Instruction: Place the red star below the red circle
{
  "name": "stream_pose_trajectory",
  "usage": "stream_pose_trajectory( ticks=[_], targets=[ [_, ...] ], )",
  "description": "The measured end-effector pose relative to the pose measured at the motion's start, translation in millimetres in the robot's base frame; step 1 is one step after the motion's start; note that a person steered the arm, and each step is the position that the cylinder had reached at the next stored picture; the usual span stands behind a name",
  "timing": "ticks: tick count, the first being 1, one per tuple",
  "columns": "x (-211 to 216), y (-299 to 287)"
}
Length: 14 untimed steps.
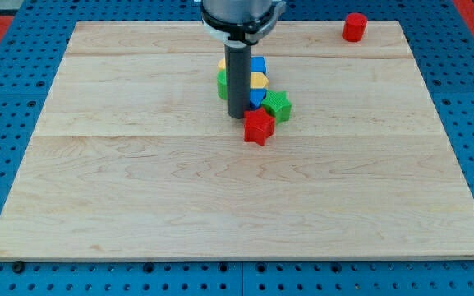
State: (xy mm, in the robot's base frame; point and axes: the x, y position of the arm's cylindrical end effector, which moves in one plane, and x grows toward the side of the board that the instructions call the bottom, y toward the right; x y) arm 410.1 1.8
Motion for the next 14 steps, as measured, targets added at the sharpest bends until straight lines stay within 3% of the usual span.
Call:
stream_pose_trajectory(
  ticks=[2, 3, 4, 6, 14],
  targets=[
    [74, 20],
    [79, 38],
    [61, 39],
    [35, 96],
    [-131, 128]
  ],
)
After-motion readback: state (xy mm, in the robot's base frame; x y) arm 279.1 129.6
